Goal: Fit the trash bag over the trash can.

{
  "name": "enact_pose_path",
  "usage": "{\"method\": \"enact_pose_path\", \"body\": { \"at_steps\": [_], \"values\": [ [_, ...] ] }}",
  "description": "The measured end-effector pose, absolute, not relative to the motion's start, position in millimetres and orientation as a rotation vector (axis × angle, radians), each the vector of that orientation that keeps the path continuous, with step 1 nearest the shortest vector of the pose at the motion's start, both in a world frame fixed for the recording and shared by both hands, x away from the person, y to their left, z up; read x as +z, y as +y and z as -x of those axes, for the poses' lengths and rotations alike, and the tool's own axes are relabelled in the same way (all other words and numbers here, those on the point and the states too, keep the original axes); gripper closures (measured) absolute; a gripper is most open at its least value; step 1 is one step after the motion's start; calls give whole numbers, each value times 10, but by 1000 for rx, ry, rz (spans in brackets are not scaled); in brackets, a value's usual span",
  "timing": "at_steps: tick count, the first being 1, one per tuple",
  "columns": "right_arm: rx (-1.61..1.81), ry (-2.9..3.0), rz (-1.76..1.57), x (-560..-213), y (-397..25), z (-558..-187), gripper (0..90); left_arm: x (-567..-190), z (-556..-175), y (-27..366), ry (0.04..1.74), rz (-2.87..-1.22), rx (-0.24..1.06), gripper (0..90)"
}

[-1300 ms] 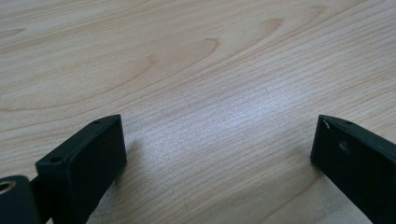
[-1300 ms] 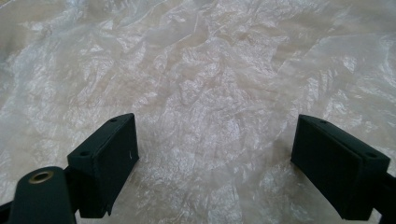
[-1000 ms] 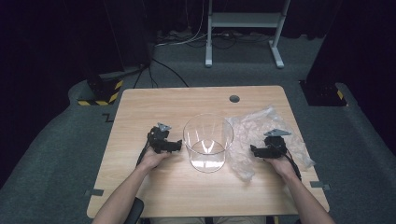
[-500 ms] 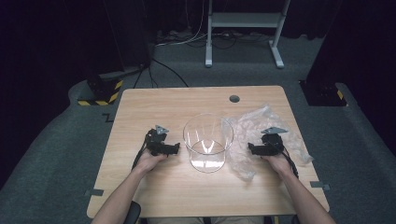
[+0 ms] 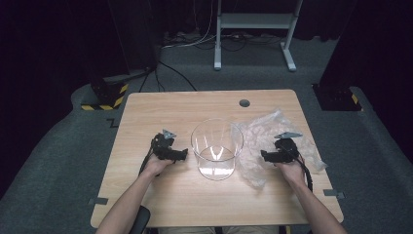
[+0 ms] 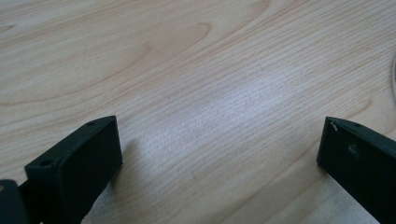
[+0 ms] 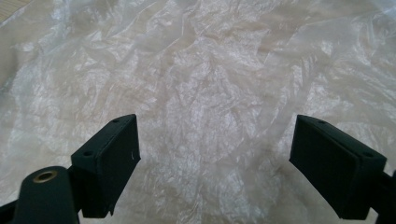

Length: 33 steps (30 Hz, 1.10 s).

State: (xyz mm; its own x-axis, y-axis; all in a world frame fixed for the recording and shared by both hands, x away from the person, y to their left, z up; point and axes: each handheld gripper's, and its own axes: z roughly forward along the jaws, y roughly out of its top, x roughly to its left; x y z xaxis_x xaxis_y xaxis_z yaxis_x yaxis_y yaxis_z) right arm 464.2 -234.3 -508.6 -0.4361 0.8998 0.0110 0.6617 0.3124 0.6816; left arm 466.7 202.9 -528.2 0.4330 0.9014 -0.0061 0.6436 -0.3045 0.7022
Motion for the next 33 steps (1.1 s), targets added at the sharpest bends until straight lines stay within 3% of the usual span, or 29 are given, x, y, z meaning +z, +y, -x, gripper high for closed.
{"method": "enact_pose_path", "body": {
  "at_steps": [14,33],
  "values": [
    [918,2189,-1398,-5060,-2481,-4486,156,-5280,-4799,1951,1291,-2058,528,0],
    [957,2210,-1363,-5027,-2361,-4540,164,-5280,-4763,1913,1343,-2030,550,8]
  ]
}}
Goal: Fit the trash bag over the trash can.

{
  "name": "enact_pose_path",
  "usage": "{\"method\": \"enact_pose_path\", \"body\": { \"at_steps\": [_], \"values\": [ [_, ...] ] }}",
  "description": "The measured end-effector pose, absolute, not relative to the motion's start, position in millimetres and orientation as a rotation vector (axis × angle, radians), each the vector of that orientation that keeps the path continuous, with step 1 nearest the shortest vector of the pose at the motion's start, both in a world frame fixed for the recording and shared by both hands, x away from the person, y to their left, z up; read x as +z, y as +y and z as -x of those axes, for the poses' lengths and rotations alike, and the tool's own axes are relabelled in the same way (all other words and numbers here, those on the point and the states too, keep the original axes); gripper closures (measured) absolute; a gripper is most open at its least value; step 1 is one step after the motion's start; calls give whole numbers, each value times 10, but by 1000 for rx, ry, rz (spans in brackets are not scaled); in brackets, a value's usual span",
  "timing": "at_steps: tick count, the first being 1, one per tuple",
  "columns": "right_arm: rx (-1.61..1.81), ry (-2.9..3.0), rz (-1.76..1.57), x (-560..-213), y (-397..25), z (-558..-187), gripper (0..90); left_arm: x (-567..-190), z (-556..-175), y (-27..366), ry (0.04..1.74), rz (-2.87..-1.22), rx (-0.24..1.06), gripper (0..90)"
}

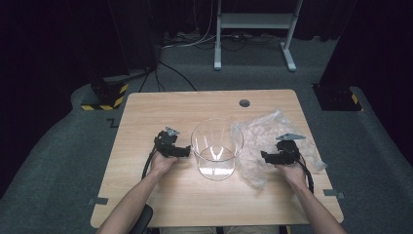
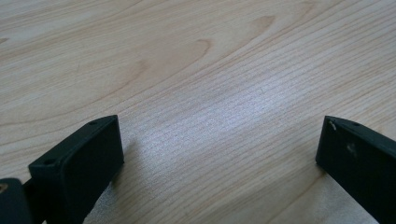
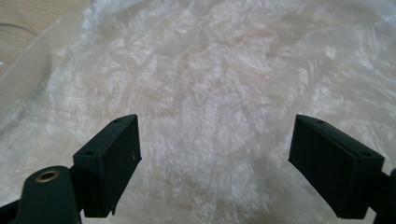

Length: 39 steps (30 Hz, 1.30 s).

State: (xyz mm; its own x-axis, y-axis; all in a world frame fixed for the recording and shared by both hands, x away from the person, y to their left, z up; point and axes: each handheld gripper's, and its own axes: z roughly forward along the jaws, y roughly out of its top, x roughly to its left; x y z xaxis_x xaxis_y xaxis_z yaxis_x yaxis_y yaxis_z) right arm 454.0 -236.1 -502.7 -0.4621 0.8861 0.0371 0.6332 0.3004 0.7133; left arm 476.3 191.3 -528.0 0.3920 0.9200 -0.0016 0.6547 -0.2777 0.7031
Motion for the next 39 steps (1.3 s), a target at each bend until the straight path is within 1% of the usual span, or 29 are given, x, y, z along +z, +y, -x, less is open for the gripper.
{"method": "enact_pose_path", "body": {
  "at_steps": [4,17,27,35,39],
  "values": [
    [974,2214,-1335,-4995,-2302,-4578,166,-5278,-4761,1895,1326,-2025,552,39],
    [985,2259,-1298,-5001,-2069,-4791,167,-5276,-4709,1923,1310,-2030,547,53],
    [1011,2302,-1250,-5002,-1888,-4882,170,-5275,-4612,2019,1278,-2045,536,67],
    [1051,2318,-1222,-4986,-1741,-4989,170,-5277,-4607,2021,1277,-2042,536,67],
    [1056,2328,-1199,-5025,-1656,-5042,192,-5275,-4596,2015,1290,-2038,543,68]
  ]
}}
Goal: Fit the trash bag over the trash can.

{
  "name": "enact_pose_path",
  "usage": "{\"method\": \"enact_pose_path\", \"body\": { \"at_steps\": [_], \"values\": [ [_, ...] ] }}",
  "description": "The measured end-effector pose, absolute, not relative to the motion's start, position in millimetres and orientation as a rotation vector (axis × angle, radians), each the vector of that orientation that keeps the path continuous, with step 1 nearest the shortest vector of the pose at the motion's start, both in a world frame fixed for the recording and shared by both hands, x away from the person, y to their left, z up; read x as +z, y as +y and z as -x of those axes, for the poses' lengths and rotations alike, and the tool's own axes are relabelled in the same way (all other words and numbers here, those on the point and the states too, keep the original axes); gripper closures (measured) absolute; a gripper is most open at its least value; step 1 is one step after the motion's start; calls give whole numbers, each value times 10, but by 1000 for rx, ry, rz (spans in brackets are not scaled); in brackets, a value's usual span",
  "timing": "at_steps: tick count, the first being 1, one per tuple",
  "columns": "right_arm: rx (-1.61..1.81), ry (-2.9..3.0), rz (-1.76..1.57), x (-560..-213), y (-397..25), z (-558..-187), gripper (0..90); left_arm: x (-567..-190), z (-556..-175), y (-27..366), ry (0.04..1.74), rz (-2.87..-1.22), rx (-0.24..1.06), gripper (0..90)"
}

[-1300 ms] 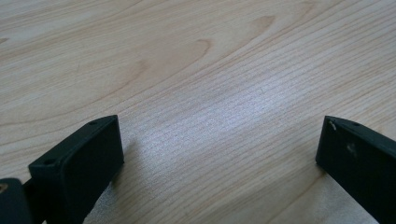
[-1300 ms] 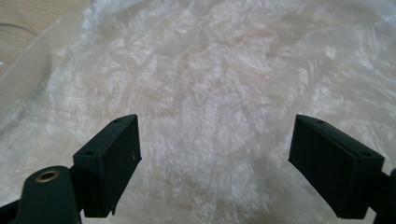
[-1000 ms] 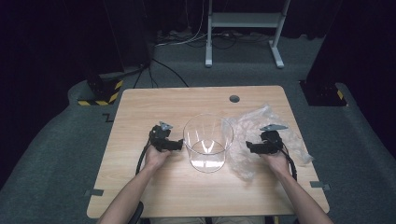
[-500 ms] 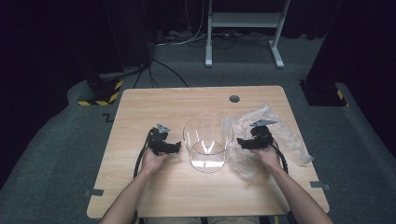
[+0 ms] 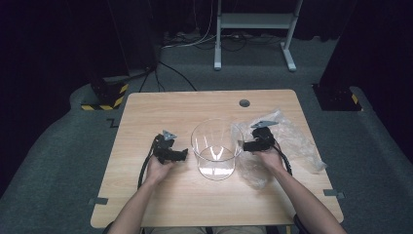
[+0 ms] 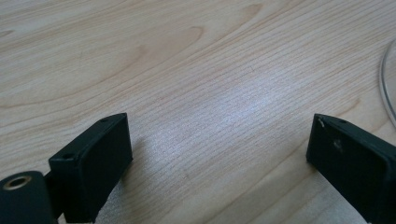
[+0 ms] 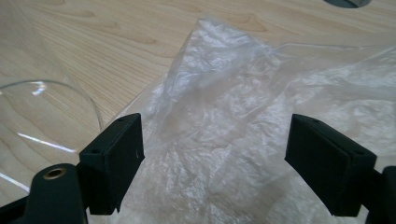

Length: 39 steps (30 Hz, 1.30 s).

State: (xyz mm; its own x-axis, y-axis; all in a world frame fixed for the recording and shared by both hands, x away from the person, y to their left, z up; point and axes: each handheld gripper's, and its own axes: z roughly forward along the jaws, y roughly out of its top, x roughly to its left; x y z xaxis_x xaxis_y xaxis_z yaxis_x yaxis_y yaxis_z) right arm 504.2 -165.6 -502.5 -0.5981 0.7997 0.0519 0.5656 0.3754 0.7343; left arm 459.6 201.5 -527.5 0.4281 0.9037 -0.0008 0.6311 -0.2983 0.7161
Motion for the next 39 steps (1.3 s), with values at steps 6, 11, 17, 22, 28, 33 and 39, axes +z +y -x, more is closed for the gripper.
{"method": "enact_pose_path", "body": {
  "at_steps": [6,11,17,22,28,33,39],
  "values": [
    [1045,2365,-1191,-5052,-1543,-5117,189,-5274,-4548,2021,1300,-2034,549,71],
    [1010,2378,-1160,-5101,-1472,-5151,222,-5274,-4490,2052,1289,-2038,544,75],
    [960,2380,-1142,-5181,-1412,-5218,308,-5275,-4448,2082,1279,-2041,540,76],
    [963,2367,-1135,-5164,-1407,-5216,505,-5277,-4410,2113,1272,-2042,535,77],
    [973,2381,-1090,-5158,-1391,-5193,747,-5276,-4398,2122,1273,-2043,537,78],
    [958,2408,-1045,-5150,-1377,-5182,892,-5276,-4387,2135,1266,-2043,533,84],
    [1009,2407,-1088,-5081,-1452,-5187,895,-5274,-4385,2147,1258,-2044,535,96]
  ]
}}
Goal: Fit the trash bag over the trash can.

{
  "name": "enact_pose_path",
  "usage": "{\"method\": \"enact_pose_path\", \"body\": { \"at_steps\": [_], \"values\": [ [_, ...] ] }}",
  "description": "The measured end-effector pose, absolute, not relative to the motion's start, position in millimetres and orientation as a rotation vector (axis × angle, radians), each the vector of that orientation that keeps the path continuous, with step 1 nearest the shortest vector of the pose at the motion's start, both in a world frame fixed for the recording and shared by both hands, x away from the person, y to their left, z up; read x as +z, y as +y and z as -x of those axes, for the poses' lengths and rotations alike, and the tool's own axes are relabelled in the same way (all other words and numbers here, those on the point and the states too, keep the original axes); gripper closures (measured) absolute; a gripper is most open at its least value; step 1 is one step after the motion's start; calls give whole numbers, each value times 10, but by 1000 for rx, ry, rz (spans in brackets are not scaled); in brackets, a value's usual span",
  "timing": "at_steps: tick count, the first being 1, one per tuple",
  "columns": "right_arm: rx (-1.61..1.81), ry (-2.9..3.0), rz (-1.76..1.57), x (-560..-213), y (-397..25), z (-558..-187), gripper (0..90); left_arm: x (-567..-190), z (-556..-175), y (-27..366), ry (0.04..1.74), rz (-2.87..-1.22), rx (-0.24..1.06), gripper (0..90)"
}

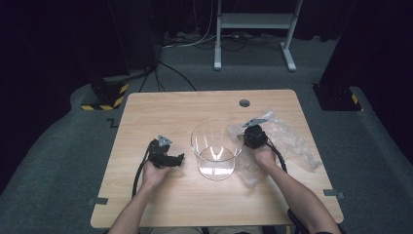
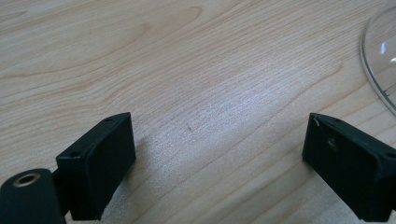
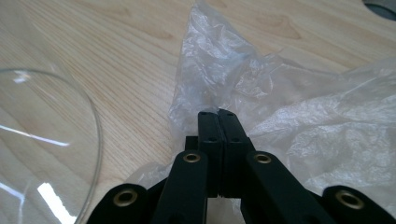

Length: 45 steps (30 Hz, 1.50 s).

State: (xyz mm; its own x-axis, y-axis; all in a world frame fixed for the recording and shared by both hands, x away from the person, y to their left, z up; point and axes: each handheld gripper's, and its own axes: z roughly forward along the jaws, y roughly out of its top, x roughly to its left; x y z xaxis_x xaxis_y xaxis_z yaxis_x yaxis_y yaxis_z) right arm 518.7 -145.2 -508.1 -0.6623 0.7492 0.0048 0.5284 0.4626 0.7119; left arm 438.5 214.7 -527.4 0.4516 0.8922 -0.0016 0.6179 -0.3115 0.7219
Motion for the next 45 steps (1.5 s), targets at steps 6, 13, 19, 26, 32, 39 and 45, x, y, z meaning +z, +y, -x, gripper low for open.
{"method": "enact_pose_path", "body": {
  "at_steps": [6,13,19,26,32,39,45],
  "values": [
    [1088,2366,-1114,-4947,-1568,-5138,895,-5236,-4449,2133,1301,-2048,533,156],
    [1158,2317,-1149,-4834,-1738,-5074,894,-5156,-4537,2106,1330,-2019,538,213],
    [1184,2290,-1174,-4761,-1891,-4989,894,-5073,-4587,2123,1352,-1908,541,303],
    [1227,2255,-1157,-4644,-2010,-4829,892,-4990,-4704,2097,1343,-1870,454,341],
    [1236,2233,-1139,-4567,-2103,-4689,891,-4950,-4833,2027,1325,-1872,418,375],
    [1292,2192,-1138,-4438,-2263,-4510,888,-4991,-4965,1952,1328,-1881,365,379],
    [1367,2154,-1111,-4277,-2360,-4349,887,-4996,-5039,1866,1331,-1880,313,365]
  ]
}}
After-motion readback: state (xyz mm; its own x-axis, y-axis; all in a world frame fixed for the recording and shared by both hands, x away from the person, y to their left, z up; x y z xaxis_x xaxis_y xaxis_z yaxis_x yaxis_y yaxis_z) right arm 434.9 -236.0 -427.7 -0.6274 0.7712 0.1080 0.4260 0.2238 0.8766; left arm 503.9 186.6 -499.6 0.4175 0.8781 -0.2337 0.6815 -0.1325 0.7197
